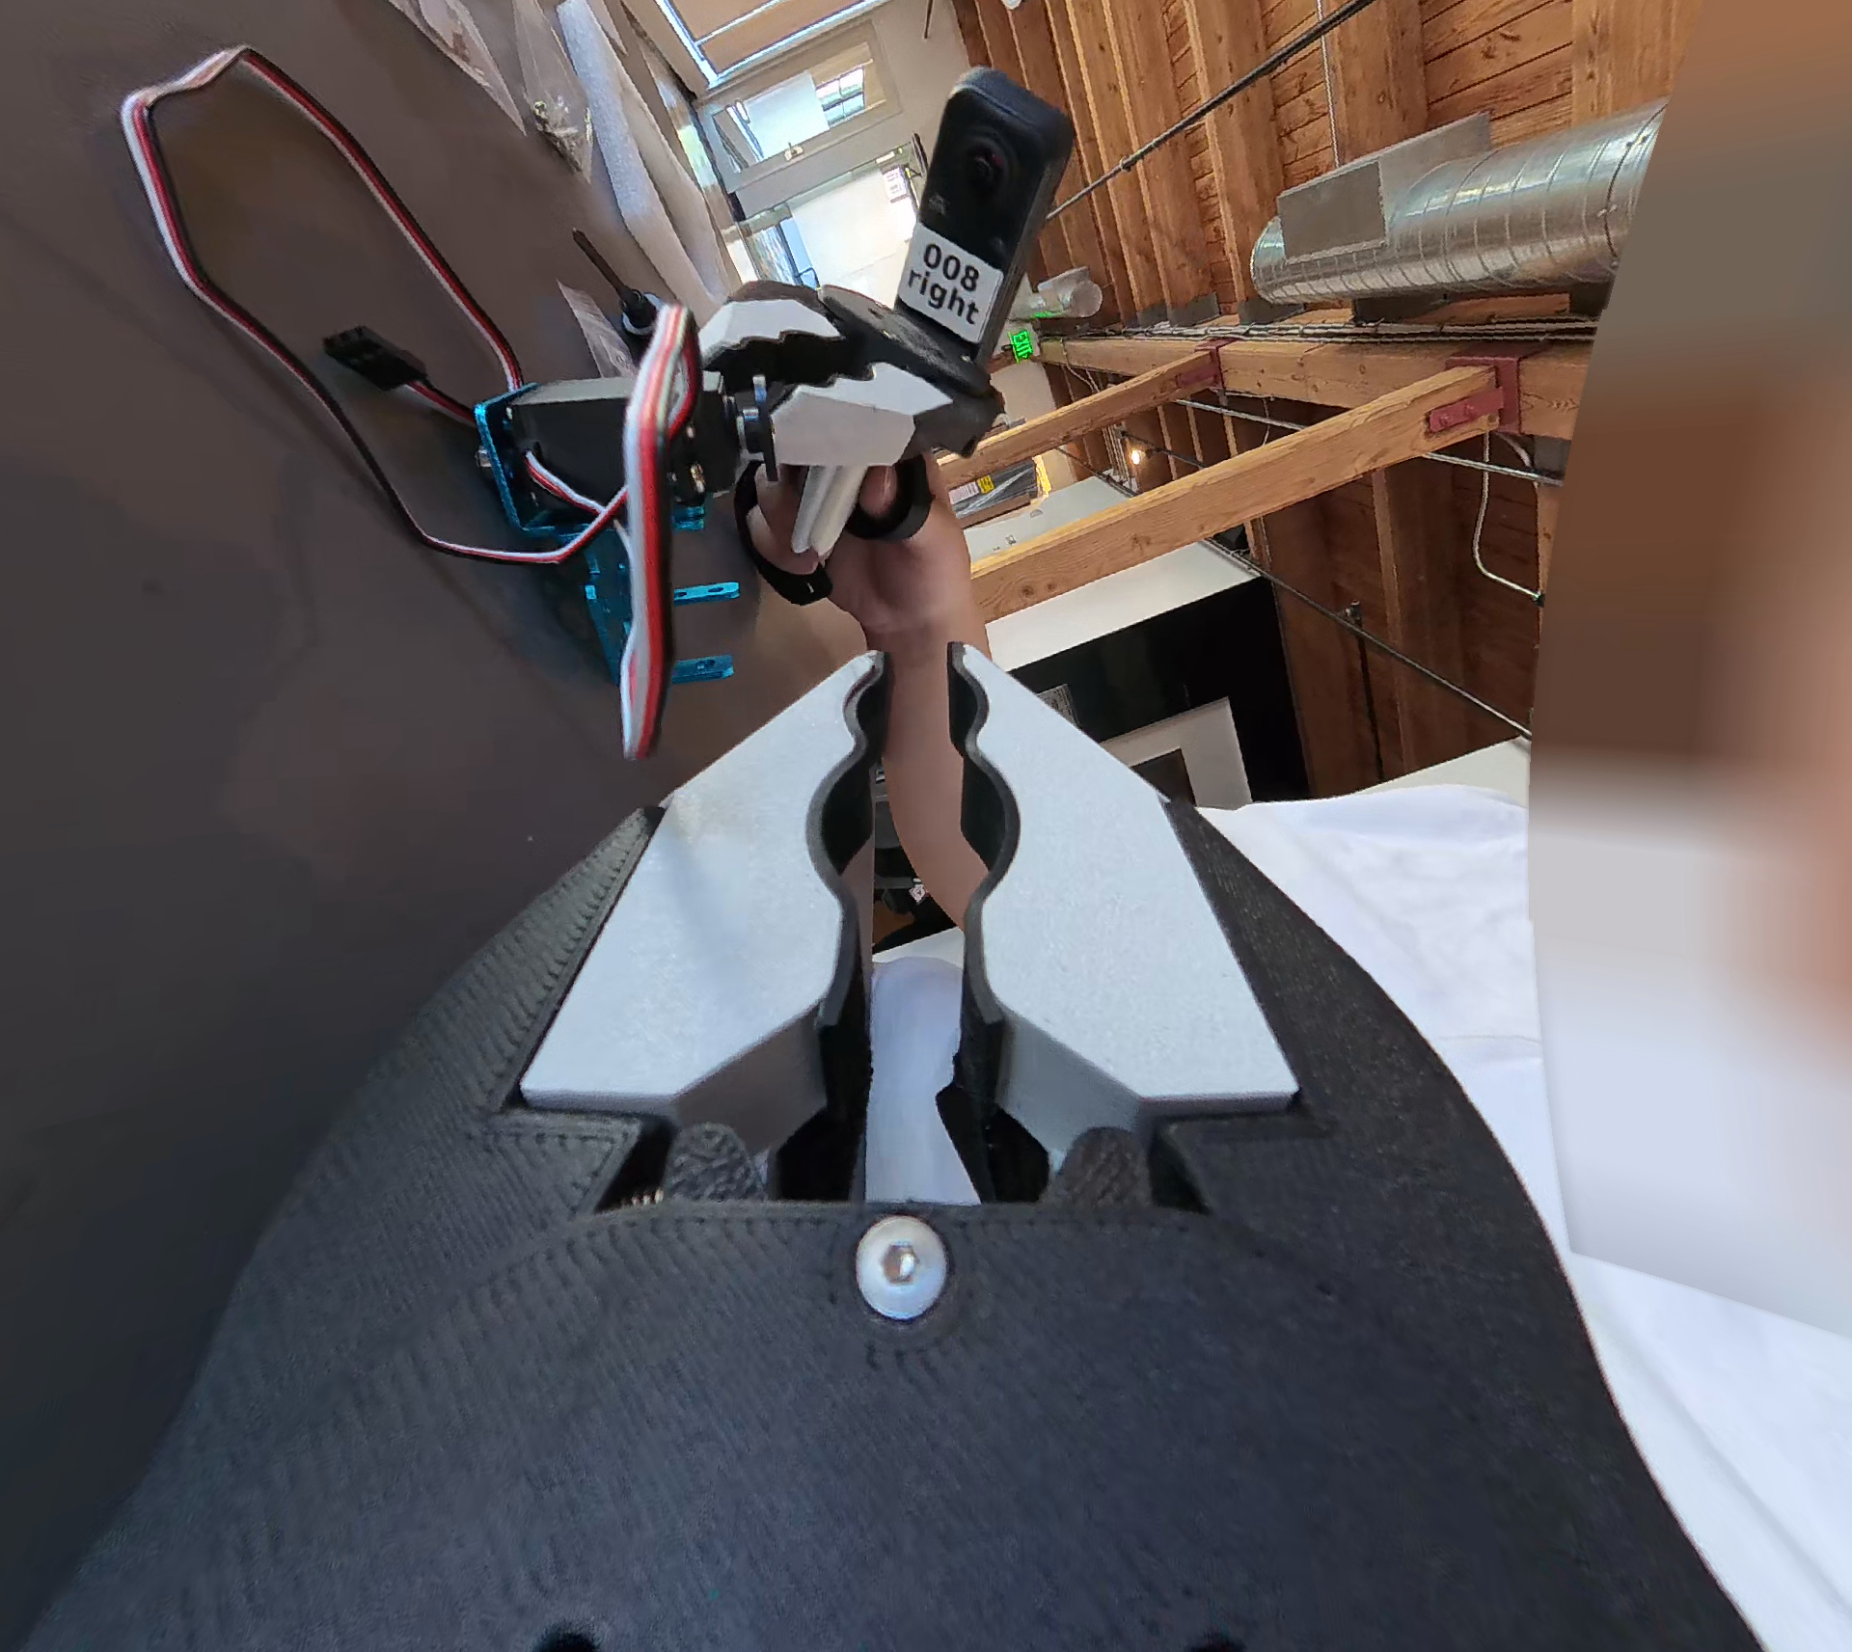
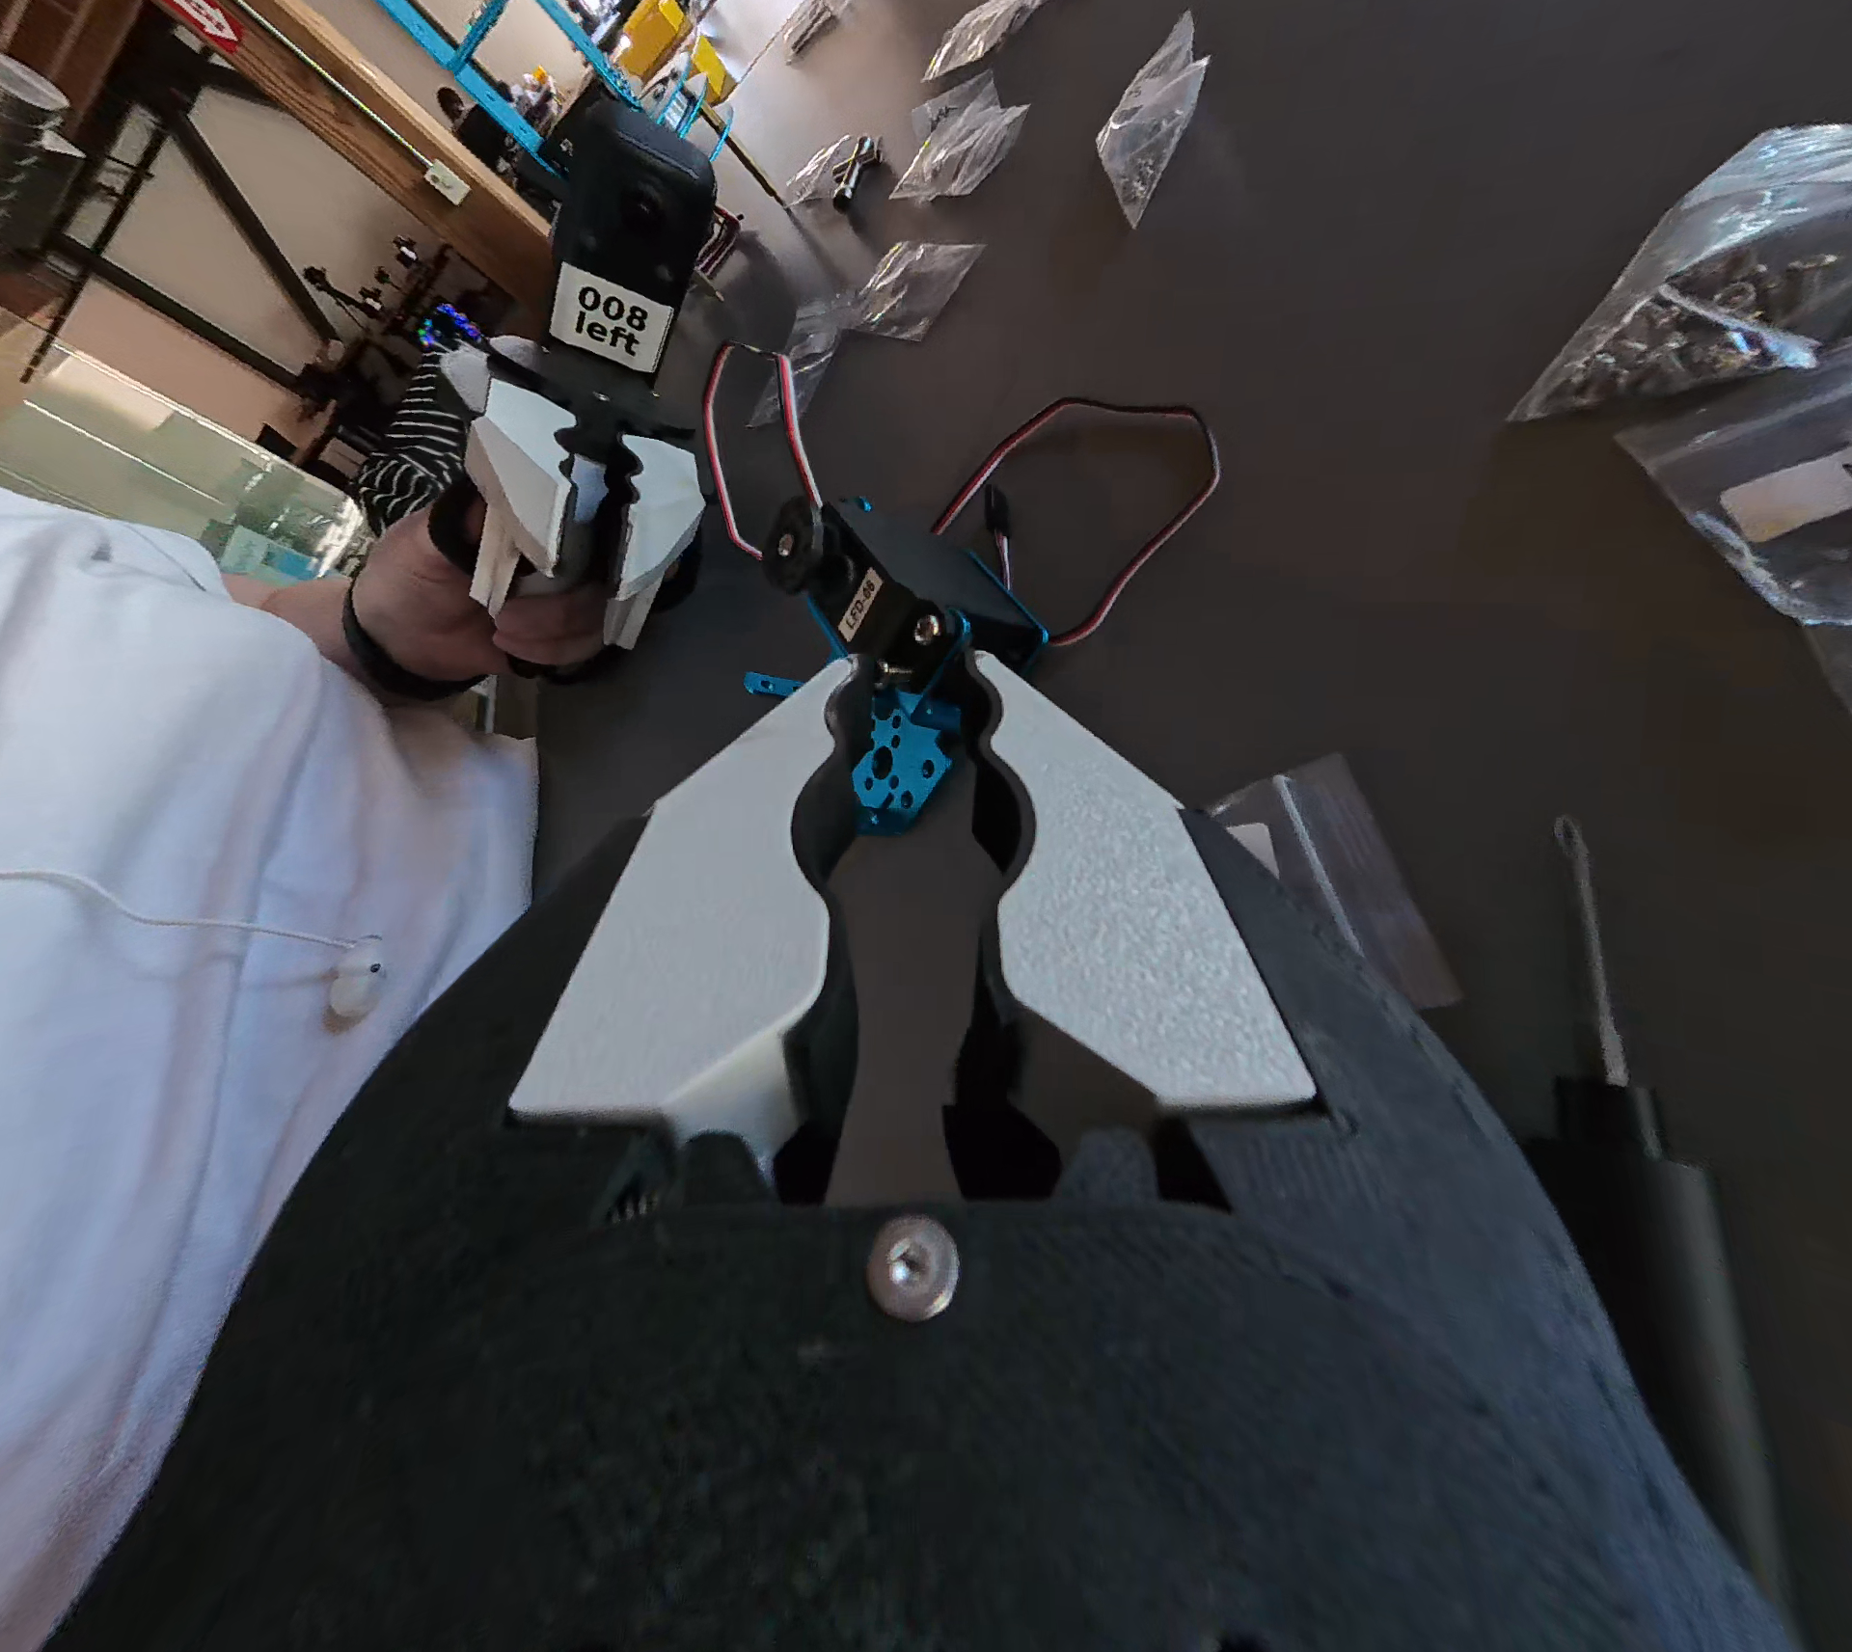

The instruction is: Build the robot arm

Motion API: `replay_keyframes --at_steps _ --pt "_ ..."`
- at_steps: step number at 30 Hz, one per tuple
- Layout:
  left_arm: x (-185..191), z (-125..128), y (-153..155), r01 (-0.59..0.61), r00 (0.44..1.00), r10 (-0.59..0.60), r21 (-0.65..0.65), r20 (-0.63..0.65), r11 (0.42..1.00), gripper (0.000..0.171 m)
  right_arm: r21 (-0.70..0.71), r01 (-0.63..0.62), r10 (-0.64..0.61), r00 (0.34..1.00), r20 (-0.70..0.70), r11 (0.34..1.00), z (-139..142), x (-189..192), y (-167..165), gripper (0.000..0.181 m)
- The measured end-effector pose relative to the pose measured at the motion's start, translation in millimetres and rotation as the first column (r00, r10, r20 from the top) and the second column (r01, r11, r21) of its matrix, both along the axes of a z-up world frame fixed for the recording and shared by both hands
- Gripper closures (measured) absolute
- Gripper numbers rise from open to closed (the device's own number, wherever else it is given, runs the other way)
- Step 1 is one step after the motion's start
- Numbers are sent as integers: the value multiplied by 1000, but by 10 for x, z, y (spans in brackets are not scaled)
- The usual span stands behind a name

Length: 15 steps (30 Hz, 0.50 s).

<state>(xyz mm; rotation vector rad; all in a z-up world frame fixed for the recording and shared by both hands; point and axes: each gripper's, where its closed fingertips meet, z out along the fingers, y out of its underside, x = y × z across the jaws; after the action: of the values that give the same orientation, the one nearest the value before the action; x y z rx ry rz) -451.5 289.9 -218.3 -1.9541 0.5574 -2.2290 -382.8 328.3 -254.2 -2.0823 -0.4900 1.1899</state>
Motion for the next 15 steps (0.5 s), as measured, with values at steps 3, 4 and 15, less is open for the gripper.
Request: replay_keyframes --at_steps 3,4,15 --pt "9 1 -4 5 1000 -5 4 0 1000 162 -30 -6 6 1000 -18 1000 -5 -2 6 165" --pt "13 2 -6 7 1000 -7 4 1 1000 162 -43 -8 7 1000 -26 999 -5 -2 8 165" --pt "33 6 -19 22 1000 -22 -1 7 1000 164 -192 -9 -23 986 -165 981 14 25 76 169"
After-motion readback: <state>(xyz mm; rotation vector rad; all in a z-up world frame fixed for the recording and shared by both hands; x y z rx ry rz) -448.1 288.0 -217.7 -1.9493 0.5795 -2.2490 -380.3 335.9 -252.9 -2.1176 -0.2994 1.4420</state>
